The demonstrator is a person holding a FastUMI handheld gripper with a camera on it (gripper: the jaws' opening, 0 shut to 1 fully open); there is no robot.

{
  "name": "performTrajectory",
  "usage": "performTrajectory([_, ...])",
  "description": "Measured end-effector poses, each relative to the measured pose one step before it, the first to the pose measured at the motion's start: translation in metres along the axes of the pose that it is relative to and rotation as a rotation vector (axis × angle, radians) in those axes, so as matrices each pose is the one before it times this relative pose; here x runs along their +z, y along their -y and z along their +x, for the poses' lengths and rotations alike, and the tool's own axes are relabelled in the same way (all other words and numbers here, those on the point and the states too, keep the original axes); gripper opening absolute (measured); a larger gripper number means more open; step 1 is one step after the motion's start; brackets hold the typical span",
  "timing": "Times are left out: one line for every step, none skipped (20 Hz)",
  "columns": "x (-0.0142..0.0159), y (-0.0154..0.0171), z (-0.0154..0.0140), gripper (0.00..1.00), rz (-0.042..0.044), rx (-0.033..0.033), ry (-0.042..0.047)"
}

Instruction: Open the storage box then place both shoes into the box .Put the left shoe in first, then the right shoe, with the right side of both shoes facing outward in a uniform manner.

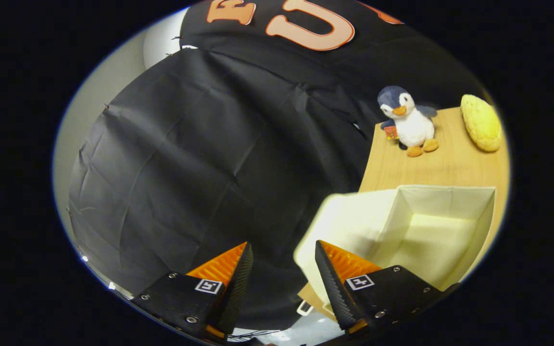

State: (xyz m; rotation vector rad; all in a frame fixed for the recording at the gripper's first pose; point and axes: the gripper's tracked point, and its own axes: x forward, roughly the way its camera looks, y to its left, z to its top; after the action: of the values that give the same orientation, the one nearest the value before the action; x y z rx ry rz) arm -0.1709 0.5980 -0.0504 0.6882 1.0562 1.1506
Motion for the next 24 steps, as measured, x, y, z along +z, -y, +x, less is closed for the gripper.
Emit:
performTrajectory([-0.00014,0.00946,-0.00933,0.83,-0.02525,-0.03041,0.01408])
performTrajectory([-0.00011,0.012,-0.01081,0.85,-0.02012,-0.03175,0.01292])
performTrajectory([-0.00089,0.01124,-0.01013,0.87,-0.01588,-0.03072,0.01204])
performTrajectory([-0.00008,0.01401,-0.01109,0.88,-0.01495,-0.03217,0.01061])
performTrajectory([-0.00178,0.01386,-0.01539,0.91,-0.01388,-0.03204,0.01172])
performTrajectory([-0.00206,0.01498,-0.01539,0.92,-0.01154,-0.03072,0.01216])
performTrajectory([-0.00231,0.01435,-0.01729,0.94,-0.01081,-0.02664,0.0122])
performTrajectory([-0.00133,0.01626,-0.01422,0.95,-0.01018,-0.03069,0.01013])
performTrajectory([-0.00244,0.01883,-0.01768,0.96,-0.01197,-0.03074,0.00935])
performTrajectory([-0.00151,0.01855,-0.01342,0.96,-0.01545,-0.03492,0.01284])
performTrajectory([-0.00362,0.01943,-0.01136,0.96,-0.02083,-0.04086,0.01388])
performTrajectory([-0.00439,0.02236,-0.00847,0.96,-0.02126,-0.05353,0.01028])
performTrajectory([-0.00823,0.02413,-0.00794,0.97,-0.02024,-0.05334,-0.00027])
performTrajectory([-0.01063,0.02277,-0.00604,0.97,-0.01433,-0.05044,-0.0091])
performTrajectory([-0.01481,0.02117,-0.00129,0.97,-0.00897,-0.0493,-0.02365])
performTrajectory([-0.01436,0.01964,-0.0003,0.97,-0.00301,-0.04282,-0.0302])
performTrajectory([-0.01088,0.0152,-0.00077,0.97,-0.00025,-0.03635,-0.02522])
performTrajectory([-0.01156,0.01508,0.00112,0.97,0.00104,-0.0258,-0.01927])
performTrajectory([-0.01035,0.01182,-0.00124,0.97,-0.00006,-0.02195,-0.0217])
performTrajectory([-0.0099,0.01108,0.00165,0.97,-0.00295,-0.02047,-0.01952])
performTrajectory([-0.00957,0.01104,0.00263,0.97,-0.00733,-0.02302,-0.02213])
performTrajectory([-0.00999,0.00955,0.0024,0.97,-0.00779,-0.02324,-0.03014])
performTrajectory([-0.01137,0.00609,0.00095,0.97,-0.00192,-0.02079,-0.026])
performTrajectory([-0.00747,0.00644,0.0022,0.97,-0.00469,-0.01497,-0.01725])
